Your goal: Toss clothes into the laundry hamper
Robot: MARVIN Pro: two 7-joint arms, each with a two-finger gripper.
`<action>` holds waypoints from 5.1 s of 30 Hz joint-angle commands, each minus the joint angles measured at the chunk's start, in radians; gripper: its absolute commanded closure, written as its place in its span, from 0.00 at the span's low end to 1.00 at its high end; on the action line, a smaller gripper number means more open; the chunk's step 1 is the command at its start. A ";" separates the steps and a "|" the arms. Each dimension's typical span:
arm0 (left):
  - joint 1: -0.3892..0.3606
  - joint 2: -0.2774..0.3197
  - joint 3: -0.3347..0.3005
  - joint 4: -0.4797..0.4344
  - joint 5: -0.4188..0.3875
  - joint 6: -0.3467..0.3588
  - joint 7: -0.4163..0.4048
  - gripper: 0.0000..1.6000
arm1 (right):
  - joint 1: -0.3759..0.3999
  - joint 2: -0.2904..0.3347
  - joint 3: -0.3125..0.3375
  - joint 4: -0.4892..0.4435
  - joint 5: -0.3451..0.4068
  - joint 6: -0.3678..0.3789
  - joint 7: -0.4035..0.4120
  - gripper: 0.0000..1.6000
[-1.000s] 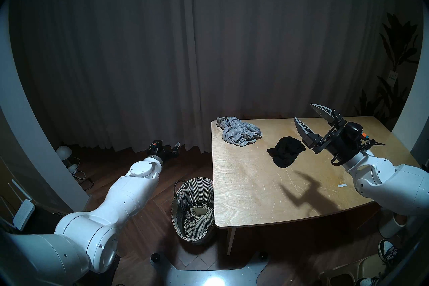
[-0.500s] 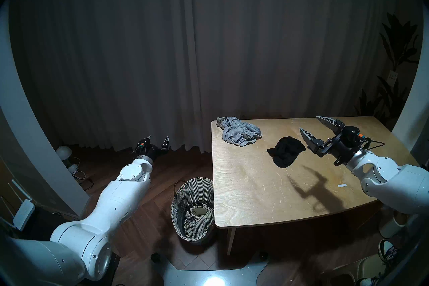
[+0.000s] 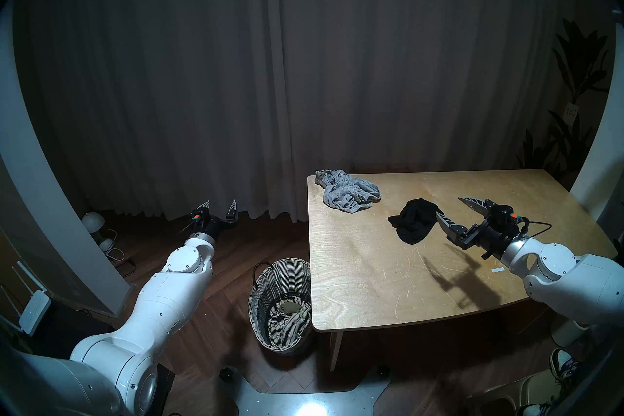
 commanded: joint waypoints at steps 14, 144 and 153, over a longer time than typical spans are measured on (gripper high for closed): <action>0.070 0.028 -0.032 -0.106 -0.015 -0.060 0.036 0.00 | 0.145 -0.073 0.053 -0.010 -0.030 0.122 -0.092 0.00; 0.666 0.050 -0.084 -0.916 0.018 -0.250 0.090 0.00 | 0.848 -0.717 -0.433 0.340 -0.755 0.325 -0.368 1.00; 0.753 0.074 -0.087 -1.040 0.002 -0.187 0.083 0.00 | 0.739 -0.610 -0.405 0.199 -0.731 0.181 -0.340 1.00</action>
